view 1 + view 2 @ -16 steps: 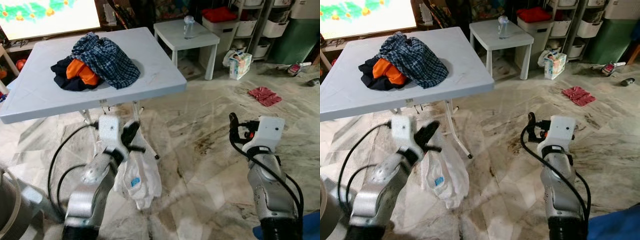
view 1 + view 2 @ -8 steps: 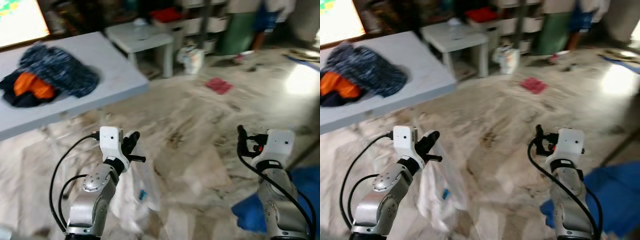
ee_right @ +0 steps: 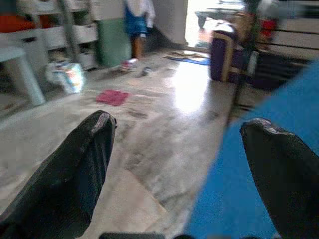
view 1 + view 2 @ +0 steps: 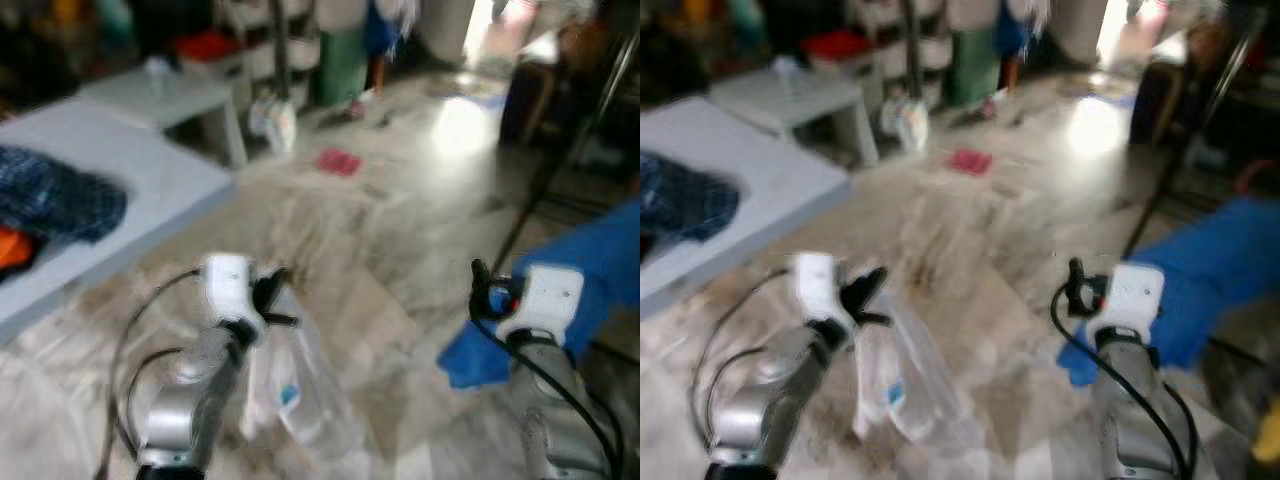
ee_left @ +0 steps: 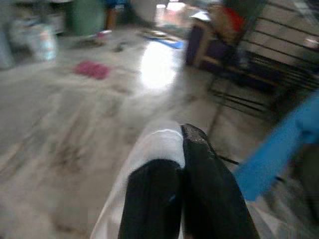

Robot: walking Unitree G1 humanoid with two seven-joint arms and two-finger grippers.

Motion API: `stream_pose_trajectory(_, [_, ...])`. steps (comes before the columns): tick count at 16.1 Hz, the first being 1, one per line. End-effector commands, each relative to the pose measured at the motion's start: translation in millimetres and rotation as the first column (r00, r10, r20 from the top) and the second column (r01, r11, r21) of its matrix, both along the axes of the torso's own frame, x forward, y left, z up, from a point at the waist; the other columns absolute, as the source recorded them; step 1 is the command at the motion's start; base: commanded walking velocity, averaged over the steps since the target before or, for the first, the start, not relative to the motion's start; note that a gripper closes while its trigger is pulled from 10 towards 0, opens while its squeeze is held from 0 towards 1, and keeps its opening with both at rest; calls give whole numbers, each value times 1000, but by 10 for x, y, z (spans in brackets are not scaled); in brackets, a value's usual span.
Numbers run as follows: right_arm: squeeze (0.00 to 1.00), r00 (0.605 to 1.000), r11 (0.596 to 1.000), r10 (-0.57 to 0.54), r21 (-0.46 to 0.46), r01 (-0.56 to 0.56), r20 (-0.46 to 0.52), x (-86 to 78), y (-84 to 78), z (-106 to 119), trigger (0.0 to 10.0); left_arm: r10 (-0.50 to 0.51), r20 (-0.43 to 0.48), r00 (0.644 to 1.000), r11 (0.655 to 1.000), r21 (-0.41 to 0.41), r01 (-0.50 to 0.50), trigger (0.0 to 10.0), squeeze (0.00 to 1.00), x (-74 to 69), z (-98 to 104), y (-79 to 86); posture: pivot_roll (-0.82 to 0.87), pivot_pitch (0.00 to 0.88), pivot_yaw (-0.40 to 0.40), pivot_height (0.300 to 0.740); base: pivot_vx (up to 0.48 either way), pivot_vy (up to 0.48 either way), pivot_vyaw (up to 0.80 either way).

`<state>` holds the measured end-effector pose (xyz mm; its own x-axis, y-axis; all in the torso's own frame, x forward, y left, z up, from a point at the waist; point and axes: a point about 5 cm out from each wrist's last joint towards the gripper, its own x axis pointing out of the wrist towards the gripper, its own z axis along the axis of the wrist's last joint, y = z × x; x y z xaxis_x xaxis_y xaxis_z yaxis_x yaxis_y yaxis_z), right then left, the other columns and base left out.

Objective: Hang hanger

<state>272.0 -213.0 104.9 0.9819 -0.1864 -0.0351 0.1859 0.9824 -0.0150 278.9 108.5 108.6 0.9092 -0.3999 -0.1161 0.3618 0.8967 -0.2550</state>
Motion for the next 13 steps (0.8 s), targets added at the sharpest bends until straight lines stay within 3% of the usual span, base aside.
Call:
stream_pose_trajectory(1, [0, 999, 1000, 16, -1, -16, 31, 45, 57, 72, 10000, 16, 37, 999, 1000, 9, -16, 10000, 0, 33, 81, 79, -29, 0, 33, 740, 0, 480, -800])
stream_pose_trajectory(5, [0, 999, 1000, -4, -9, 4, 35, 60, 28, 85, 10000, -10, 36, 999, 1000, 5, 10, 10000, 0, 2, 77, 10, -27, 9, 24, 740, 0, 480, -800])
stream_pose_trajectory(13, [0, 999, 1000, -18, -21, 19, 35, 66, 44, 80, 10000, -179, 51, 983, 984, 29, 178, 10000, 0, -100, 78, -157, -23, 21, 24, 740, 0, 460, -800])
